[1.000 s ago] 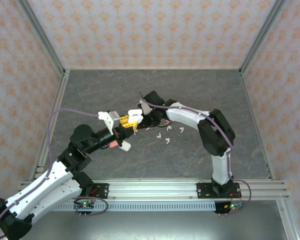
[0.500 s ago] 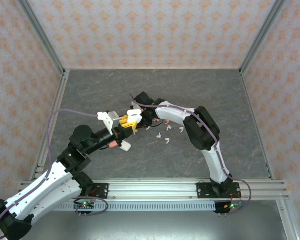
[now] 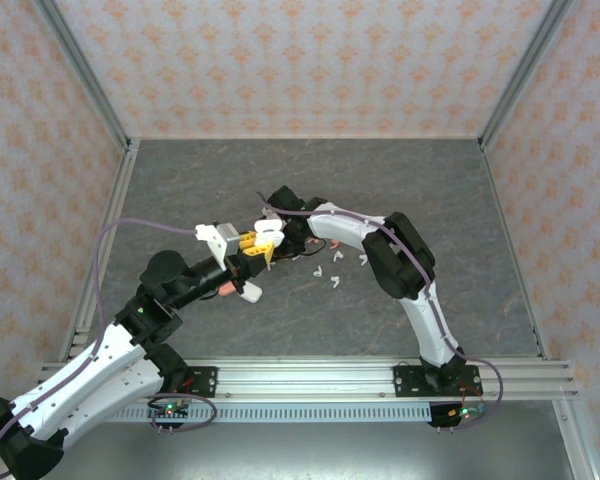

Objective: Insert wireless bluetooth earbuds into charging case

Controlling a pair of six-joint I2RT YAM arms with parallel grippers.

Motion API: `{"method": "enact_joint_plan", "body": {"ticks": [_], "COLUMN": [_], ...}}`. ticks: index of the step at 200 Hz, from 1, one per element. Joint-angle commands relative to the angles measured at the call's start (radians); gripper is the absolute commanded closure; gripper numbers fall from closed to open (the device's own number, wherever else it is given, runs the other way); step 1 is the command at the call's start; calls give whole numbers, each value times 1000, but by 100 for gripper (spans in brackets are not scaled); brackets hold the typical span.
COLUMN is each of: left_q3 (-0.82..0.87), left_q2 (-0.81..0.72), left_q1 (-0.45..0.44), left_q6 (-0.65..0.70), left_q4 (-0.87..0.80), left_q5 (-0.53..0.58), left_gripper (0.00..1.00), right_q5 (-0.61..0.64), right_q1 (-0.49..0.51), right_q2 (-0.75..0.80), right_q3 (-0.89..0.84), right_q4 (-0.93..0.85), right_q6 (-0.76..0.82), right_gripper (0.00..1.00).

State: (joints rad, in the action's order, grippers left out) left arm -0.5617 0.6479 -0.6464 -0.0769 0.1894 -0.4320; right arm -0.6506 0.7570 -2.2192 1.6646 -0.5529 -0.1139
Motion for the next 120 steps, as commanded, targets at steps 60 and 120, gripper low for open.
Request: {"method": "enact_joint_plan", "body": {"ticks": [60,120], "left_q3": [2,2], "left_q2": [-1,-2], "left_q1": [-4,-3], "left_q6": [14,12], "left_q4": [12,7], "left_q5": [24,24], "left_gripper": [100,100], "right_q5": [2,17], "right_q1": [10,13], "right_q2": [-29,-35], "right_q3": [25,37], "right_q4": [-69,-66], "right_q6": [23,17], "right_gripper": [63,72]}}
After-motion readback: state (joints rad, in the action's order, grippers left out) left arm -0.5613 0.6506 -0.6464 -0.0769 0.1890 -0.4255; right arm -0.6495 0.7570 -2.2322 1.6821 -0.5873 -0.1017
